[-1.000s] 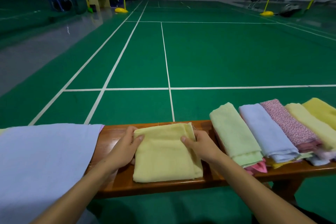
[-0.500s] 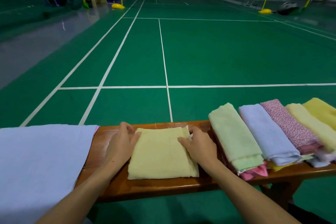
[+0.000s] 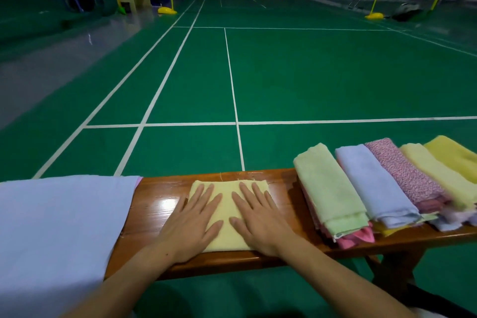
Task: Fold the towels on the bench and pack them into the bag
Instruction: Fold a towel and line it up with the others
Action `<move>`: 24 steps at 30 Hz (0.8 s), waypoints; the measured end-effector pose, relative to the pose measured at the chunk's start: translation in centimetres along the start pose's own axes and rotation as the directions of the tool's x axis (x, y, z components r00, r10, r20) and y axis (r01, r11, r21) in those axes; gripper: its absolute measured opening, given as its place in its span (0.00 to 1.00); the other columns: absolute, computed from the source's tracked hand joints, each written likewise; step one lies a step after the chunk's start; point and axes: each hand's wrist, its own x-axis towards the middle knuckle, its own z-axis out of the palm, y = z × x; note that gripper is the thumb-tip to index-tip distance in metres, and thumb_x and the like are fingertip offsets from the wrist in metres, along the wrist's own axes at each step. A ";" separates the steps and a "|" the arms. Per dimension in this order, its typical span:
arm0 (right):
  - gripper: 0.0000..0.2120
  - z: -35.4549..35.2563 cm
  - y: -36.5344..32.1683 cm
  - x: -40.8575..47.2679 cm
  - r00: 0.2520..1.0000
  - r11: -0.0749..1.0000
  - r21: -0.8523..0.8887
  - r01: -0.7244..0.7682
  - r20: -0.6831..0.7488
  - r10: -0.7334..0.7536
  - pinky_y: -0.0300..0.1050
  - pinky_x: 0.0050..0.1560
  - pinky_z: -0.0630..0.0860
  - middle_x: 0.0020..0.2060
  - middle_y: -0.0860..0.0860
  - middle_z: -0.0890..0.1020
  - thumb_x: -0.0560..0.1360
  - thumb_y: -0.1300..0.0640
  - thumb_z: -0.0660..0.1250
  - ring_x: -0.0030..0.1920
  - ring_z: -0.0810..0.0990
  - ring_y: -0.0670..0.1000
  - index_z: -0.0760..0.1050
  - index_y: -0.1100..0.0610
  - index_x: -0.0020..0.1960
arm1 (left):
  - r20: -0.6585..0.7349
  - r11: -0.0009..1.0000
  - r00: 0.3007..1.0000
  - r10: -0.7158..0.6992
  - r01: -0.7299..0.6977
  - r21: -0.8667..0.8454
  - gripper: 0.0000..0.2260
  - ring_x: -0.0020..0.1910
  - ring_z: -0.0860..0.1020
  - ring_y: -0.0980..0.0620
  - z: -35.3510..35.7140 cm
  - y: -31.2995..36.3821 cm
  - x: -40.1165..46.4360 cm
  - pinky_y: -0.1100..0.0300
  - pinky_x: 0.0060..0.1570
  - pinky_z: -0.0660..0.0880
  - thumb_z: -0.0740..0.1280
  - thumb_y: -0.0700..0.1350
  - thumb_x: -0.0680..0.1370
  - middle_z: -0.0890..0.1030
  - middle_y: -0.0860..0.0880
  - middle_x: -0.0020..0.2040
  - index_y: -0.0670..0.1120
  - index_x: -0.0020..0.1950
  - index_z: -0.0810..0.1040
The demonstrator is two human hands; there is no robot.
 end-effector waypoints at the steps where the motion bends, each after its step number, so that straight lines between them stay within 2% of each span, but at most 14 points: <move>1: 0.32 0.0 0.5 -0.1 1.000 1.000 -0.009 0.001 0.014 -0.001 0.61 0.83 0.38 0.84 0.48 0.38 0.86 0.35 0.41 0.83 0.32 0.54 0.43 0.48 0.86 | 0.032 1.000 0.999 -0.015 0.015 0.010 0.32 0.82 0.30 0.54 0.0 -0.4 -0.2 0.49 0.80 0.33 0.42 0.68 0.85 0.32 0.55 0.84 0.57 0.86 0.39; 6: 0.30 -0.6 2.2 0.0 1.000 1.000 -0.003 -0.013 0.014 0.013 0.53 0.80 0.34 0.84 0.43 0.39 0.87 0.37 0.42 0.83 0.33 0.53 0.44 0.46 0.86 | 0.047 0.999 0.998 -0.052 0.052 -0.010 0.35 0.81 0.30 0.57 -0.2 -2.0 -0.2 0.46 0.83 0.38 0.43 0.71 0.83 0.31 0.57 0.83 0.58 0.86 0.39; 9: 0.29 -1.5 2.2 -0.1 0.998 1.000 -0.006 0.001 -0.065 -0.001 0.51 0.80 0.39 0.85 0.48 0.51 0.87 0.40 0.51 0.85 0.42 0.55 0.55 0.50 0.85 | 0.034 0.997 0.998 -0.051 0.053 -0.060 0.34 0.81 0.33 0.59 -0.8 -2.1 -0.2 0.54 0.79 0.37 0.48 0.71 0.84 0.36 0.58 0.84 0.59 0.86 0.46; 11: 0.27 -2.2 1.9 -0.3 0.989 0.999 0.032 0.020 -0.145 -0.015 0.50 0.82 0.48 0.82 0.49 0.62 0.86 0.43 0.58 0.84 0.53 0.53 0.64 0.52 0.81 | -0.011 0.992 0.999 -0.037 0.035 -0.123 0.32 0.83 0.39 0.60 -1.1 -2.4 -0.3 0.55 0.79 0.41 0.53 0.70 0.83 0.44 0.60 0.85 0.60 0.85 0.54; 13: 0.24 -2.8 1.5 -0.8 0.982 0.991 0.119 0.055 -0.186 -0.032 0.44 0.78 0.58 0.78 0.46 0.69 0.84 0.44 0.63 0.80 0.62 0.48 0.70 0.49 0.78 | -0.068 0.980 0.998 -0.012 -0.002 -0.201 0.30 0.83 0.49 0.62 -1.3 -2.9 -0.9 0.52 0.82 0.52 0.57 0.70 0.82 0.56 0.62 0.84 0.62 0.82 0.64; 16: 0.22 -2.9 1.2 -2.1 0.987 0.964 0.247 0.096 -0.148 -0.061 0.36 0.72 0.61 0.74 0.42 0.72 0.84 0.41 0.64 0.74 0.66 0.43 0.71 0.46 0.75 | -0.115 0.952 0.993 0.006 -0.041 -0.302 0.24 0.77 0.60 0.68 -1.7 -3.5 -2.3 0.53 0.78 0.65 0.62 0.70 0.80 0.68 0.67 0.77 0.66 0.74 0.72; 20: 0.24 -2.6 1.9 -3.6 0.996 0.949 0.306 0.078 -0.069 -0.060 0.46 0.74 0.69 0.73 0.40 0.72 0.81 0.35 0.64 0.72 0.67 0.41 0.71 0.43 0.72 | -0.094 0.907 0.995 -0.016 -0.025 -0.420 0.22 0.73 0.69 0.67 -2.2 -3.3 -3.8 0.60 0.71 0.69 0.63 0.71 0.79 0.73 0.66 0.74 0.67 0.71 0.76; 24: 0.31 -3.0 2.2 -4.3 0.996 0.964 0.251 0.085 0.003 -0.089 0.50 0.77 0.67 0.78 0.40 0.67 0.75 0.29 0.66 0.75 0.65 0.44 0.67 0.42 0.73 | -0.015 0.921 1.000 0.015 -0.019 -0.389 0.29 0.75 0.67 0.64 -2.1 -3.8 -4.5 0.55 0.74 0.70 0.64 0.78 0.73 0.69 0.69 0.76 0.69 0.71 0.73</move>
